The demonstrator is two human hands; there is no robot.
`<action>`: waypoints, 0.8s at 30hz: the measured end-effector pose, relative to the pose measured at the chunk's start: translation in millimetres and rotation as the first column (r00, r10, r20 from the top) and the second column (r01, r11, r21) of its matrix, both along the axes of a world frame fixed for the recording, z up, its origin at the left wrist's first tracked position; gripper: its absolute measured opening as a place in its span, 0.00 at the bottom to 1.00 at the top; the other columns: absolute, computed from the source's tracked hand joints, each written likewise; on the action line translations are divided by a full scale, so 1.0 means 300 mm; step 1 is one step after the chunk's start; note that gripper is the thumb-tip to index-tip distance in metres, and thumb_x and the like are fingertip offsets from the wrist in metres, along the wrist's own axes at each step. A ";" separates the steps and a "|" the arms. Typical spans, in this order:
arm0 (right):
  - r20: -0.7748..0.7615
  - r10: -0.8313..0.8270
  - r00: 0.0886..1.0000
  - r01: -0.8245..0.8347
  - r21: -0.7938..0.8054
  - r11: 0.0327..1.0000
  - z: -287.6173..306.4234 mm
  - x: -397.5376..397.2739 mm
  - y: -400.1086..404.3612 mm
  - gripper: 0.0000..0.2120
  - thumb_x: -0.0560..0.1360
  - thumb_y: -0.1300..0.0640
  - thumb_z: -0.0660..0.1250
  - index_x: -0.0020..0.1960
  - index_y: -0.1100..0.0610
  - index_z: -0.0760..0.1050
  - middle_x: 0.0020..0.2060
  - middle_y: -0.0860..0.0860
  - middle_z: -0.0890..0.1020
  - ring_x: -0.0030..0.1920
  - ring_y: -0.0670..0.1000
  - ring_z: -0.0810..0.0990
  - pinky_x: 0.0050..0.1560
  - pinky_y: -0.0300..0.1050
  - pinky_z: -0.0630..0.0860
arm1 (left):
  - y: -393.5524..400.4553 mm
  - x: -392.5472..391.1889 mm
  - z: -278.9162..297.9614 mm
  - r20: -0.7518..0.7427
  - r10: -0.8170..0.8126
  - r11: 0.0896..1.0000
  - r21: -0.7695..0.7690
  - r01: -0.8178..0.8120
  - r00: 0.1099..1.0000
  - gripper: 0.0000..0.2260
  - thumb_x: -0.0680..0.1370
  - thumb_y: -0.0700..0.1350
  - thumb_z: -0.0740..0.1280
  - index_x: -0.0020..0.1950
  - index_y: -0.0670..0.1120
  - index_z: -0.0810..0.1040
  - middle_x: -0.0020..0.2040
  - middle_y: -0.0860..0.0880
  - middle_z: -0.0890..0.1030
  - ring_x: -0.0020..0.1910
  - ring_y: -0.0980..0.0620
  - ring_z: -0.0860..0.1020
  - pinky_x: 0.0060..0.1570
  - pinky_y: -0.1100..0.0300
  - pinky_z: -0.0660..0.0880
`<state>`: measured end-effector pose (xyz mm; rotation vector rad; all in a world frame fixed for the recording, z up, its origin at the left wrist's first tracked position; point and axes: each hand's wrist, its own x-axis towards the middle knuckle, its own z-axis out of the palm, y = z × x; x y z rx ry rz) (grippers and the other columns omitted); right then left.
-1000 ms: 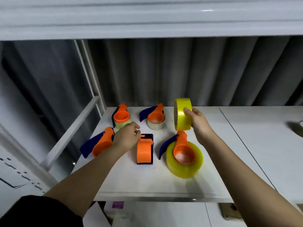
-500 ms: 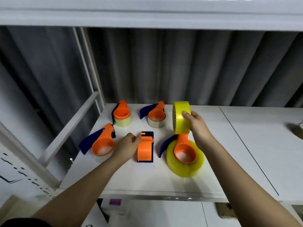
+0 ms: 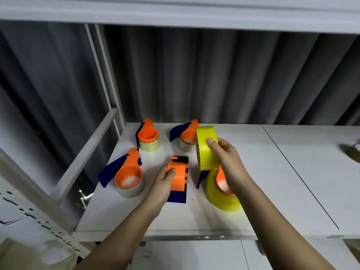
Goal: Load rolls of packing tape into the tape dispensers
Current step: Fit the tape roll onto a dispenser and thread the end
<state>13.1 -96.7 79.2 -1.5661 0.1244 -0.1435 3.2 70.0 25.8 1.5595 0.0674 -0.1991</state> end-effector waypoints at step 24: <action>-0.015 0.136 0.991 -0.119 0.390 0.913 -0.054 -0.033 0.185 0.18 0.70 0.41 0.66 0.59 0.41 0.75 0.53 0.47 0.83 0.56 0.52 0.82 0.62 0.58 0.76 | 0.037 -0.003 0.160 0.273 0.090 0.995 0.007 -0.096 0.958 0.17 0.83 0.47 0.54 0.72 0.53 0.64 0.65 0.52 0.72 0.61 0.54 0.72 0.53 0.66 0.69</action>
